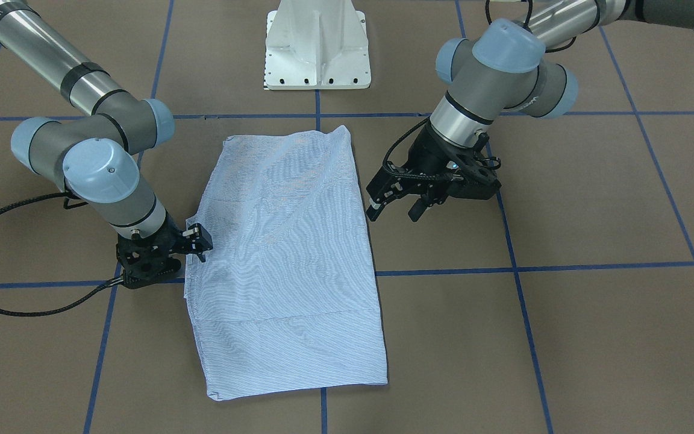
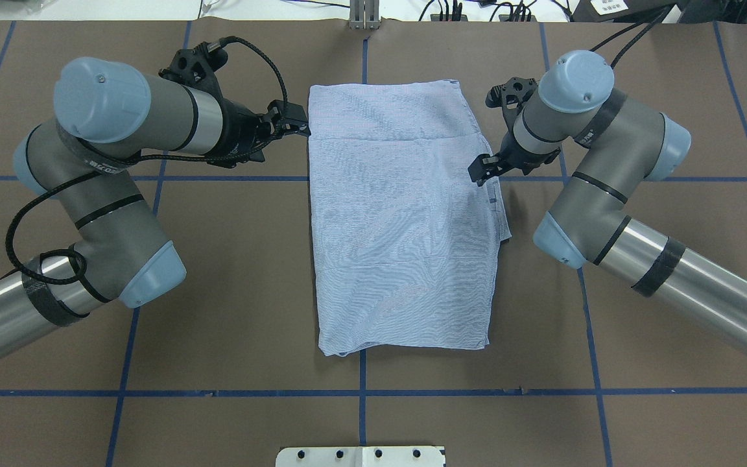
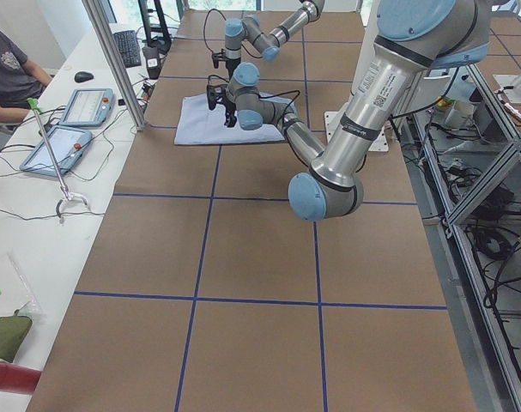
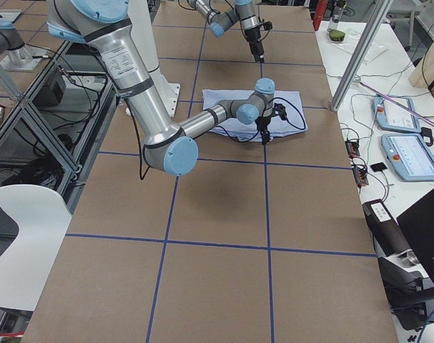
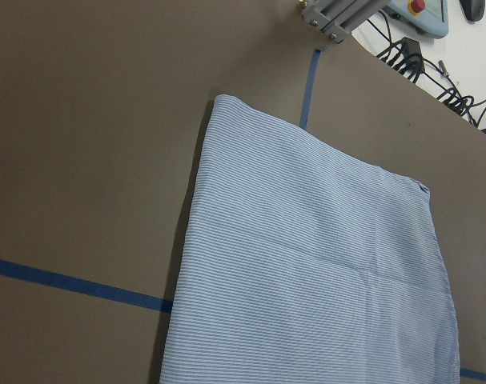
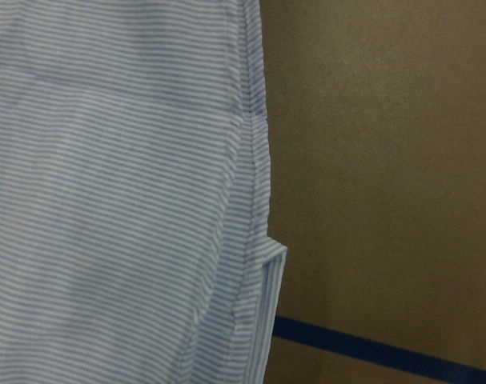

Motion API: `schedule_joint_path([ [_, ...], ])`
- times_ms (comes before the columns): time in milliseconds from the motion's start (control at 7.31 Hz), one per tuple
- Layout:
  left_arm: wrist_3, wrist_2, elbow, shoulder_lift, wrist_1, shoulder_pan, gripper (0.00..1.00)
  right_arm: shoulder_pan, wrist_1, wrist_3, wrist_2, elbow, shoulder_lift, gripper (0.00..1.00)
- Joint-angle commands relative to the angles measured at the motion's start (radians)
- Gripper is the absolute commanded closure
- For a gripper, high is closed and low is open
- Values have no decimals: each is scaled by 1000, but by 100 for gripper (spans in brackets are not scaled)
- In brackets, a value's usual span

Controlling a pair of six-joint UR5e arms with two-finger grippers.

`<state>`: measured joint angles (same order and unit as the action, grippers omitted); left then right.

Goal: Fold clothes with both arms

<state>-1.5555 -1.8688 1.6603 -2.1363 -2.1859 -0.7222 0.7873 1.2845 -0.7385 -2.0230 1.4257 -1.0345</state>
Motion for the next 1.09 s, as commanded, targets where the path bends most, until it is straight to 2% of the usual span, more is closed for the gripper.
schedule_joint_path([
  [0, 0, 0, -1, -1, 0, 3, 1, 1, 25, 1, 0, 2, -4, 0],
  [958, 2, 0, -7, -1, -3, 6, 1, -3, 32, -1, 0, -2, -22, 0],
])
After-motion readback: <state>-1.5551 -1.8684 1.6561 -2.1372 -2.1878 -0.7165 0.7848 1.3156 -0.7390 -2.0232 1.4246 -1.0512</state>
